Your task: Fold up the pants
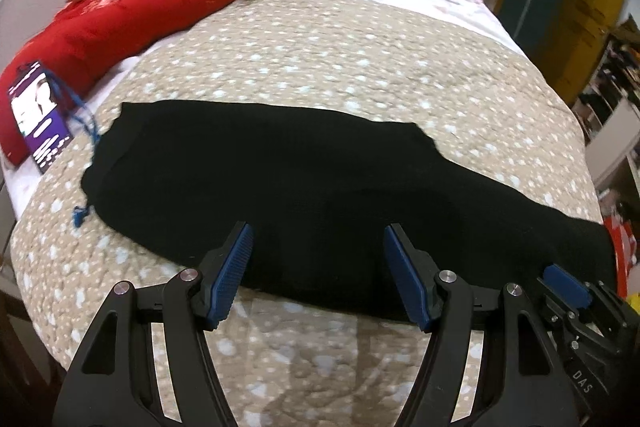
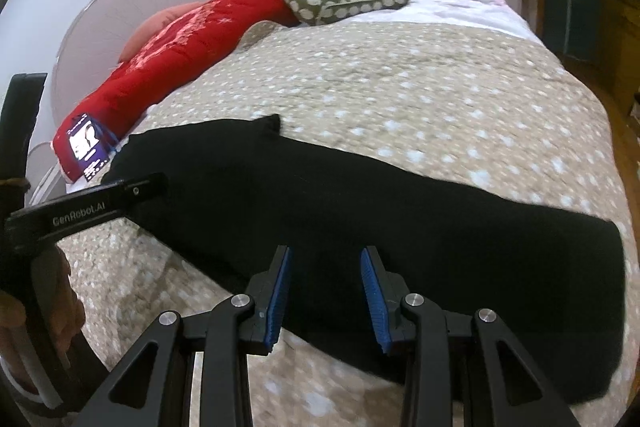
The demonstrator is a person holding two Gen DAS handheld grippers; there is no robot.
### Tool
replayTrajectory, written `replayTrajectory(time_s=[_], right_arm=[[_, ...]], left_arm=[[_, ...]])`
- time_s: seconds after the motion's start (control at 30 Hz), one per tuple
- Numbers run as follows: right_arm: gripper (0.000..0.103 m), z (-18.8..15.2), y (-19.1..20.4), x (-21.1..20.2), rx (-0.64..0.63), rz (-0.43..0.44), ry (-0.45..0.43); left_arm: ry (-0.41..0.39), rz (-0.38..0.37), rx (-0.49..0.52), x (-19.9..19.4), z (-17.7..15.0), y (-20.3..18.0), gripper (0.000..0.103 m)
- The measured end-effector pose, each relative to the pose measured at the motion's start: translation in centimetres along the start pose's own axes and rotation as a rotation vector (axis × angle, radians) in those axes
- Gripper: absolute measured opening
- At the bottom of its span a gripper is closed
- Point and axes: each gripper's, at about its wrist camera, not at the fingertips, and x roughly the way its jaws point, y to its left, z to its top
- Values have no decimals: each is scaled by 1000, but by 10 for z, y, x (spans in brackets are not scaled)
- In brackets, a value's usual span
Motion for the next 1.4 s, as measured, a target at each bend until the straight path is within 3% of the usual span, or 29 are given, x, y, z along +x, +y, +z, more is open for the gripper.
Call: replayTrajectory(time_s=[0.2, 0.4, 0.53, 0.6, 0.73, 0.9, 0.93, 0.97, 1.03, 1.1, 1.2, 1.3, 1.4], right_arm=[[34, -22, -44, -29, 109, -16, -20], [34, -45, -104, -69, 265, -177, -45], [34, -58, -135, -96, 365, -213, -91], [34, -61, -143, -100, 383, -261, -93], [34, -63, -148, -105, 423, -231, -119], [34, -45, -130, -98, 319, -235, -127], [23, -42, -128, -92, 301, -255, -112], [5, -39, -127, -84, 285, -271, -93], [3, -37, -128, -75, 291, -267, -64], [2, -38, -122, -85, 275, -234, -80], [2, -43, -121, -103, 263, -253, -85], [2, -51, -137, -90, 308, -328, -39], [2, -59, -153, -76, 381, -283, -19]], left_arm=[[9, -69, 70, 2, 0, -26, 68], [18, -141, 146, 6, -2, -58, 68], [50, -186, 215, 13, -7, -85, 68], [60, -202, 249, 15, -8, -99, 68], [58, -219, 300, 14, -11, -117, 68], [64, -216, 294, 16, -9, -116, 68], [64, -216, 287, 17, -8, -115, 68], [63, -217, 277, 17, -7, -113, 68], [67, -215, 274, 16, -5, -113, 68], [52, -216, 287, 10, -4, -113, 68], [37, -228, 319, 6, -3, -123, 68], [49, -282, 338, 6, -4, -139, 68], [88, -350, 370, 7, -4, -154, 68]])
